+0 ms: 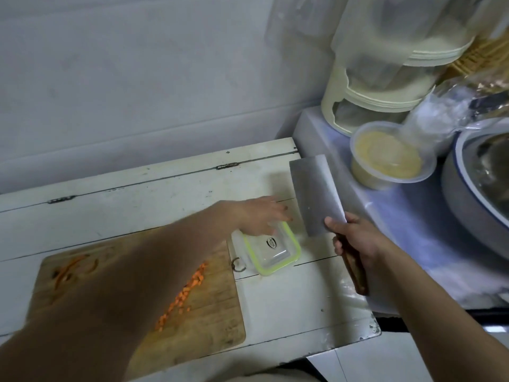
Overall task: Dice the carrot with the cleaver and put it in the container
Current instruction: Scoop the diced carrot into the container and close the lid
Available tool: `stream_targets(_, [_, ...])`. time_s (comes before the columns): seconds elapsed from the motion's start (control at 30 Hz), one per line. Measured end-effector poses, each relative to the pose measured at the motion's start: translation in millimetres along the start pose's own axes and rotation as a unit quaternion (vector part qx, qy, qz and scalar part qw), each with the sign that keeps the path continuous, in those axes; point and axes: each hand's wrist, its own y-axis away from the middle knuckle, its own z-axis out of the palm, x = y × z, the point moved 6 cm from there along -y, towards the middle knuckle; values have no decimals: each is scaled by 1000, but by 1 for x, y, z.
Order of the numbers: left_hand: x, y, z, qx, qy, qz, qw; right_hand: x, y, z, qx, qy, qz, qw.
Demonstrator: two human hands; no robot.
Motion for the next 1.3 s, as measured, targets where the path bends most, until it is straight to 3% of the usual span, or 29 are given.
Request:
stream_targets(0.07, [-10, -12, -4, -73, -4, -21, 997, -7, 3, -4, 15, 27, -19, 999])
stream_targets(0.2, [-32, 0, -8, -126, 6, -116, 985, -11, 3, -17, 44, 102, -58, 992])
stream_targets(0.33, [-63, 11, 9, -37, 174, -226, 958, -13, -2, -22, 77, 136, -79, 984])
stream_targets(0.43, [-72, 17, 34, 37, 425, -318, 846, -16, -6, -17, 74, 141, -87, 983])
stream_targets(0.53, [-50, 32, 62, 4, 649, -309, 696, -15, -9, -16, 73, 160, -76, 982])
stream_targets(0.63, [-31, 43, 80, 18, 734, -287, 615, -11, -12, -14, 65, 149, -55, 985])
stream_targets(0.7, [-28, 44, 86, 49, 751, -290, 591, -9, -14, -13, 63, 142, -53, 986])
stream_targets(1.0, [-20, 50, 79, 85, 723, -304, 615, -14, -9, -9, 69, 160, -59, 983])
stream_targets(1.1, [-25, 52, 73, 142, 713, -303, 616, -12, -6, -6, 64, 153, -49, 985])
stream_targets(1.17, [-32, 52, 64, 186, 663, -314, 654, -10, -5, -4, 64, 148, -46, 986])
stream_targets(1.27, [-29, 61, 52, 198, 494, -356, 768, -7, -2, 0, 56, 139, -47, 988])
stream_targets(1.3, [-27, 72, 51, 220, 439, -382, 783, -6, 1, 0, 56, 137, -48, 988])
